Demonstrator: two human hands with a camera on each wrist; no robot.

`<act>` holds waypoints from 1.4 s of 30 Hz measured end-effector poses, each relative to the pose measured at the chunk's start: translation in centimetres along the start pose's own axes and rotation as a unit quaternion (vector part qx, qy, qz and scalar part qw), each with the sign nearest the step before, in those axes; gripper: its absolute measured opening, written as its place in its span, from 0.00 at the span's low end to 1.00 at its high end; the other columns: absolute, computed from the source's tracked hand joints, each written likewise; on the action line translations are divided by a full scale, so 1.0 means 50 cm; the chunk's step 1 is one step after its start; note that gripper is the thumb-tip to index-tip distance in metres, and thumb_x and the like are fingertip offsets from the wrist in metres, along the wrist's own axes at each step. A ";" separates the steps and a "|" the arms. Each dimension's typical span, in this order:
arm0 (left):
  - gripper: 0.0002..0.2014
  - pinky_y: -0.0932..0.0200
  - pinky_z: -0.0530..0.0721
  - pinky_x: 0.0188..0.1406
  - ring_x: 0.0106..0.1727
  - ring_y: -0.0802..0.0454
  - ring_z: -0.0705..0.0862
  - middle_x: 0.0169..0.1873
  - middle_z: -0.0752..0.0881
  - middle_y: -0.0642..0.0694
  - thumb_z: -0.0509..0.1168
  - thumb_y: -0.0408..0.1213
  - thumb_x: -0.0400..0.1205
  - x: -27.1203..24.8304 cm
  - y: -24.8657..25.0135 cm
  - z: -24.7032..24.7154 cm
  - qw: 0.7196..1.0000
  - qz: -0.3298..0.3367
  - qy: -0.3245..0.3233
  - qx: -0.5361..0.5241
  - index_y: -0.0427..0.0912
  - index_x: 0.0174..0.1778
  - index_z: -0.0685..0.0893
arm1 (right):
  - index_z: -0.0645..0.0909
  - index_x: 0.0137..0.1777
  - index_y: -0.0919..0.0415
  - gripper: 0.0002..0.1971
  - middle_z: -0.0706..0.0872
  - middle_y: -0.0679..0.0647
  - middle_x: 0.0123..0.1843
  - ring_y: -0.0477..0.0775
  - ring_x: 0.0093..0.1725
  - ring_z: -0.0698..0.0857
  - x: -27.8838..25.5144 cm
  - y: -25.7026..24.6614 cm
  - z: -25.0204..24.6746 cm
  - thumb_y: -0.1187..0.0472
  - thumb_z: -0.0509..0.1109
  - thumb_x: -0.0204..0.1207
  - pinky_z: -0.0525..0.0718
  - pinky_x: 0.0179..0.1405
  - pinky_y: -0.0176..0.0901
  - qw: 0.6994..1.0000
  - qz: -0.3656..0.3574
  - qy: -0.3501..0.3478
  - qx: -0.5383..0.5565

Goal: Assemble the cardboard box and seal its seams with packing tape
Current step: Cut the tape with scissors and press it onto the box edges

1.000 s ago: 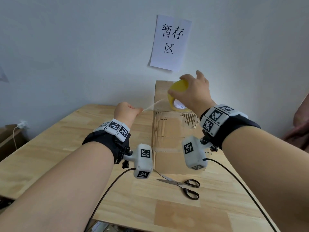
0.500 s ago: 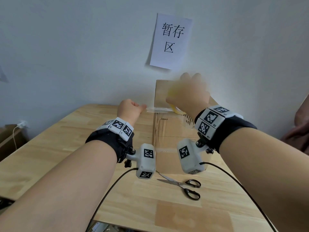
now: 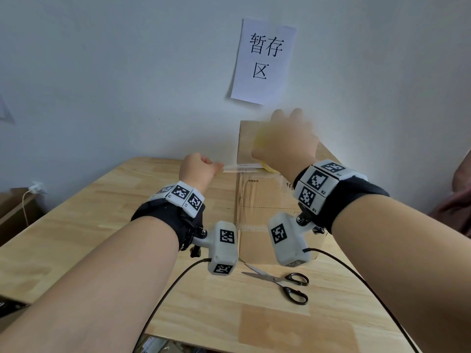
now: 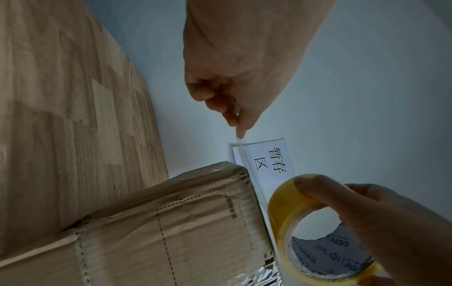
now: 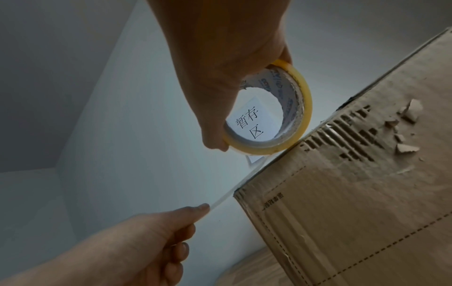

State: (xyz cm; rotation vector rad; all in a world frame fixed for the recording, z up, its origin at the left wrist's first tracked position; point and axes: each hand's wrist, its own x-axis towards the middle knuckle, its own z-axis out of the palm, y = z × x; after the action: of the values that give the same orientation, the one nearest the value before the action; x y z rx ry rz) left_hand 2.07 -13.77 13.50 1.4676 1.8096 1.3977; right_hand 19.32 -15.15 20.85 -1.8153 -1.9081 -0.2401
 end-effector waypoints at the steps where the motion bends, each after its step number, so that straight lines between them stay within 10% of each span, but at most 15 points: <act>1: 0.13 0.60 0.70 0.28 0.29 0.52 0.73 0.28 0.77 0.48 0.73 0.40 0.74 -0.001 -0.002 0.001 1.000 -0.002 0.001 -0.001 0.39 0.30 0.77 | 0.67 0.67 0.56 0.35 0.68 0.58 0.63 0.65 0.58 0.73 -0.001 0.000 0.001 0.44 0.75 0.63 0.72 0.46 0.54 1.000 0.001 -0.002 -0.002; 20: 0.15 0.60 0.70 0.30 0.31 0.48 0.73 0.31 0.80 0.45 0.72 0.41 0.75 -0.012 -0.018 0.018 0.997 -0.066 -0.010 -0.025 0.42 0.28 0.73 | 0.67 0.68 0.56 0.35 0.67 0.59 0.63 0.65 0.58 0.73 -0.001 -0.004 0.011 0.44 0.75 0.64 0.73 0.50 0.55 0.999 -0.025 0.002 -0.031; 28: 0.11 0.63 0.68 0.26 0.26 0.54 0.70 0.31 0.77 0.45 0.66 0.40 0.80 -0.050 -0.013 0.035 0.982 -0.131 -0.136 -0.025 0.38 0.35 0.79 | 0.68 0.72 0.48 0.36 0.67 0.57 0.67 0.66 0.62 0.73 0.006 0.004 0.007 0.35 0.71 0.66 0.77 0.54 0.57 0.998 -0.043 -0.024 -0.038; 42: 0.13 0.66 0.66 0.25 0.26 0.57 0.67 0.28 0.74 0.49 0.64 0.39 0.82 -0.073 -0.013 0.076 0.935 -0.279 -0.136 -0.173 0.41 0.32 0.74 | 0.62 0.76 0.53 0.46 0.77 0.55 0.64 0.55 0.64 0.76 0.006 0.097 0.029 0.30 0.72 0.63 0.76 0.55 0.45 0.955 0.011 0.003 0.297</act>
State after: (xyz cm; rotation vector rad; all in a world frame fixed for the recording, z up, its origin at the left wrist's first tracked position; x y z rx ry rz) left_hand 6.14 -15.38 10.44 0.8259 1.5365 1.0864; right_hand 23.73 -13.76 18.73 -1.4183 -1.7069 0.3097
